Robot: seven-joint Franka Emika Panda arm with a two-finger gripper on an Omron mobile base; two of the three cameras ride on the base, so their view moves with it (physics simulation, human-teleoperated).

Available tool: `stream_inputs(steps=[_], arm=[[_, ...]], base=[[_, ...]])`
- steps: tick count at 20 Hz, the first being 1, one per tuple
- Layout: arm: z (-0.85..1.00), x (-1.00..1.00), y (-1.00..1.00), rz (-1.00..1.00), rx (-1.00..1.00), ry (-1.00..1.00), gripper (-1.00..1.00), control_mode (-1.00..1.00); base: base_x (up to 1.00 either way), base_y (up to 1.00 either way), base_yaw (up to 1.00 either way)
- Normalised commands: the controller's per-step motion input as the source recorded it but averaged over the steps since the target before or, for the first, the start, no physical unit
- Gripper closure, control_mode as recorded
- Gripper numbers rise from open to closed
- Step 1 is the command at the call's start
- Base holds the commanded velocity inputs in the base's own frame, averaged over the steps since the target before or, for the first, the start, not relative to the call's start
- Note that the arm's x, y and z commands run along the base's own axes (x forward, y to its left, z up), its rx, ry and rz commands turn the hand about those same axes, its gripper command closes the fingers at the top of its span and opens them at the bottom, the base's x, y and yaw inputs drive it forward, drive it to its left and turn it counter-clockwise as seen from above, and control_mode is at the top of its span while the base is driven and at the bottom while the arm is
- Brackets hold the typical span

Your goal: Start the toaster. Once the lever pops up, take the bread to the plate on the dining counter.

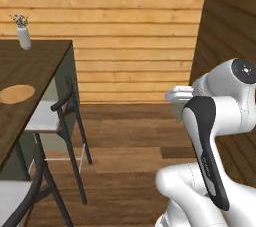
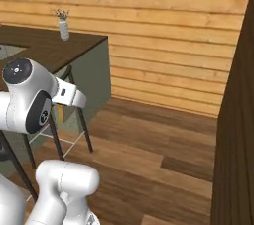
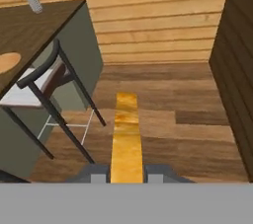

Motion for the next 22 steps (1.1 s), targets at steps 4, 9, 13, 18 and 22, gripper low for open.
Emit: stream_inputs(steps=[4,9,13,18,22], arm=[[0.00,0.00,0.00,0.00,0.00,0.00,1.00,1.00],[0.00,0.00,0.00,0.00,0.00,0.00,1.00,1.00],[0.00,0.00,0.00,0.00,0.00,0.00,1.00,1.00],[0.00,0.00,0.00,0.00,0.00,0.00,1.00,1.00],[0.00,0.00,0.00,0.00,0.00,0.00,1.00,1.00]], base=[[0.67,-0.45,0.66],[0.62,-0.54,0.63],[0.57,-0.62,0.60],[0.48,-0.61,0.61],[0.32,-0.64,0.62]])
